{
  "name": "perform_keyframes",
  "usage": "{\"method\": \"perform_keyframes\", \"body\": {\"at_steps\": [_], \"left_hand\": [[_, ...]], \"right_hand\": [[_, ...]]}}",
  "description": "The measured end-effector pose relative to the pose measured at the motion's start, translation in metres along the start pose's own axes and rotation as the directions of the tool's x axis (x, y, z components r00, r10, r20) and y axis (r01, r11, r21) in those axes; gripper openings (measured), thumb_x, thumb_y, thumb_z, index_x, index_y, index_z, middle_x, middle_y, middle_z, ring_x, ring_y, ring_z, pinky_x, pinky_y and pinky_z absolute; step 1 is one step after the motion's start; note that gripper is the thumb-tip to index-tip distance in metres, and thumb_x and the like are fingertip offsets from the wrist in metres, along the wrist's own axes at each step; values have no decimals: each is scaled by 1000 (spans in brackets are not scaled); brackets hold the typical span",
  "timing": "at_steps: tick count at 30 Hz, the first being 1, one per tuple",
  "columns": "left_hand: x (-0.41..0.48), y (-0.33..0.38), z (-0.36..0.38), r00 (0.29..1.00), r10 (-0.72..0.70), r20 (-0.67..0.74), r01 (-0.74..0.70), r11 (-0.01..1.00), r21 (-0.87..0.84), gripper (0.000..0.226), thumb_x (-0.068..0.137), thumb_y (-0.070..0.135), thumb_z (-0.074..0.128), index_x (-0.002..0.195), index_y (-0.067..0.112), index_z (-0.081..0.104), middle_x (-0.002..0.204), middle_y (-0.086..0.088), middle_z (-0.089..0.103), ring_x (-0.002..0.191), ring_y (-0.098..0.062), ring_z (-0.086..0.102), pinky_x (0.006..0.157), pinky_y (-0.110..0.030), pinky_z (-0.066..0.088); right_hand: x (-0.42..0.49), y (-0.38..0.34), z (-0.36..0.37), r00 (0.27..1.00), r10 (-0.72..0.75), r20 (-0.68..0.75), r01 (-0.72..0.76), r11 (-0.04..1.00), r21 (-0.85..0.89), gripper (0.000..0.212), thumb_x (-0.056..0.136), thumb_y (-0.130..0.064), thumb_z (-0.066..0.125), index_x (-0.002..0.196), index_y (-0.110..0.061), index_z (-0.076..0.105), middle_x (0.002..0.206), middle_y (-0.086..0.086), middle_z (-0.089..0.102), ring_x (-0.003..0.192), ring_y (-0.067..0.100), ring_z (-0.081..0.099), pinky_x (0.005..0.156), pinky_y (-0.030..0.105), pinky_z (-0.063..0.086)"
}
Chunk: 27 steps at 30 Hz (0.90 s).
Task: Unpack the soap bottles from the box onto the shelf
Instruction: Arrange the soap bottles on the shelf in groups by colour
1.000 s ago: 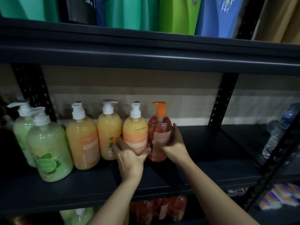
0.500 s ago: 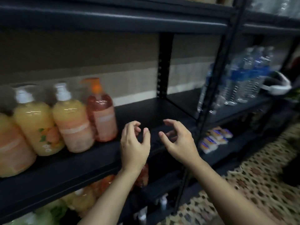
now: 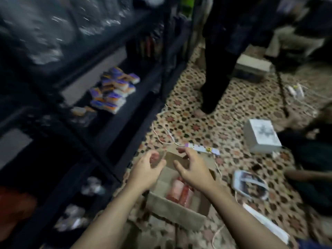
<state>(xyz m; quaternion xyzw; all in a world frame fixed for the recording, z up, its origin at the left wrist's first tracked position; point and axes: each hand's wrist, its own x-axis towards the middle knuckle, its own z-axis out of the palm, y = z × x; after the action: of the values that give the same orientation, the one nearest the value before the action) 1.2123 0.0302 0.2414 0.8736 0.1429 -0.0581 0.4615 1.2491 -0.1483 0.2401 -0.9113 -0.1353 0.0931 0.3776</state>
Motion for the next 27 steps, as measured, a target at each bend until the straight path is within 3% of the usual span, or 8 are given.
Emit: {"method": "perform_keyframes", "body": {"at_steps": [6,9,12,14,17,21,24,27], "left_hand": [[74,-61,156,945,-236,225,230,972,54,47,85,41,69,126,20,59,118,-1,65,112,-21,61,98,-36,49],[104,-111,221,911,-297,288,277,955,109,41,85,38,70,121,23,59,117,0,64,109,-21,61,95,-35,50],[135,-171,282,884,-315,345,280,949,147,35,85,32,73,116,22,59,114,1,64,105,-20,61,92,-32,49],[153,-199,307,881,-308,360,266,950,160,41,86,27,72,123,16,59,116,0,62,105,-20,60,91,-32,49],[178,-257,352,839,-370,400,318,929,192,55,87,28,71,136,13,52,122,-1,58,106,-18,56,90,-31,47],[205,-321,404,785,-467,408,400,884,241,57,85,26,74,136,15,50,123,-4,62,103,-23,61,86,-33,53],[228,-361,436,764,-499,408,393,862,320,62,82,40,75,133,12,53,125,-7,63,110,-29,62,91,-36,51],[247,-395,471,736,-524,429,445,852,276,75,73,56,77,132,16,55,123,-7,65,104,-26,64,88,-36,54]], "right_hand": [[1,185,35,930,366,27,-366,931,-9,52,87,-31,69,134,-15,53,130,3,58,124,20,52,96,16,31],[7,260,80,877,479,23,-480,876,44,58,88,-31,71,139,-15,49,135,3,57,125,20,52,95,14,30],[18,331,139,814,577,68,-581,807,105,66,88,-38,70,143,-16,43,139,3,53,128,19,50,103,22,35],[26,363,170,758,645,101,-653,747,127,71,85,-42,69,146,-16,41,141,5,51,130,22,50,108,31,39],[32,414,227,650,740,173,-760,628,168,80,81,-47,71,147,-17,38,140,10,52,125,27,54,106,42,45],[50,477,294,491,839,234,-861,429,272,94,68,-48,79,147,-20,36,134,8,58,119,26,60,102,43,49],[62,506,322,377,887,267,-901,285,328,83,66,-43,84,134,-13,47,122,7,66,106,23,66,95,39,54],[62,531,343,308,887,343,-930,204,307,42,82,-33,78,98,-17,43,93,1,58,79,16,61,69,29,54]]}}
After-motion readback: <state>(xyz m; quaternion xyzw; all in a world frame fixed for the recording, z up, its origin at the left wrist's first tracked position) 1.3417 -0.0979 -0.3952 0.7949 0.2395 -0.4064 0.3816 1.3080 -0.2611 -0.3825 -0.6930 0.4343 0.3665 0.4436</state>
